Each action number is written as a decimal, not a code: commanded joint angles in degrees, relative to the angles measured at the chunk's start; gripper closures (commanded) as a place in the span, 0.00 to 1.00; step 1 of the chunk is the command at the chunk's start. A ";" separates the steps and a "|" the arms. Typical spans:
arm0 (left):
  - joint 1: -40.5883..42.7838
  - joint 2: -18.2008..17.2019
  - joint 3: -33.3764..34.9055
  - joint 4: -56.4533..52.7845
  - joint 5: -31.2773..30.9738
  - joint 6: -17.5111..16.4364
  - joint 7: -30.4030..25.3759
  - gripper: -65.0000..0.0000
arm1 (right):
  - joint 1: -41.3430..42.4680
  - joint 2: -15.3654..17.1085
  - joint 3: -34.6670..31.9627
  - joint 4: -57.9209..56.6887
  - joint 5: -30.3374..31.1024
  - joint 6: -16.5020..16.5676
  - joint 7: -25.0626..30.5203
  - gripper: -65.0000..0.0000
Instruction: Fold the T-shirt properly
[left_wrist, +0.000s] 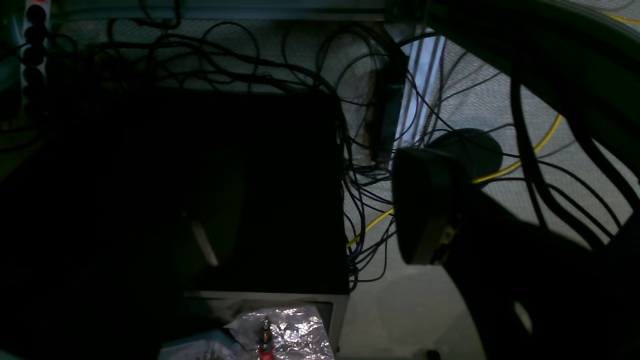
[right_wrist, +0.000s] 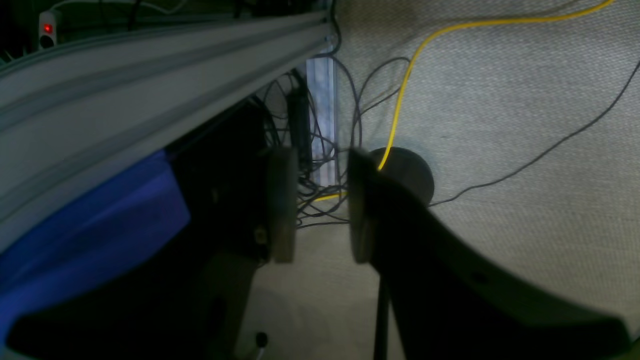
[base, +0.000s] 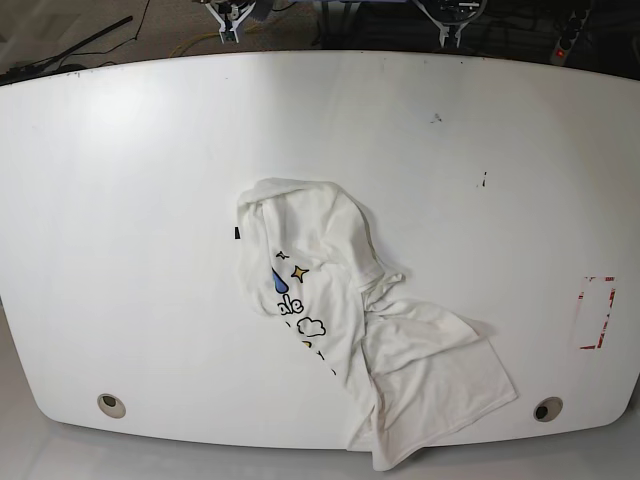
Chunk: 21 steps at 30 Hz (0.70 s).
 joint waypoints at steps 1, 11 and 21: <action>5.67 -0.89 0.09 5.99 -1.82 0.10 -2.19 0.36 | -5.42 -0.19 0.56 6.42 -0.08 -0.13 0.60 0.74; 4.16 -0.20 -0.14 3.49 -0.17 0.22 -0.19 0.35 | -1.56 -0.21 0.02 0.86 -0.16 0.17 0.14 0.74; 5.21 -0.29 -0.14 3.66 -0.25 0.13 -0.19 0.35 | -2.88 -0.29 0.19 1.04 0.28 0.17 0.14 0.74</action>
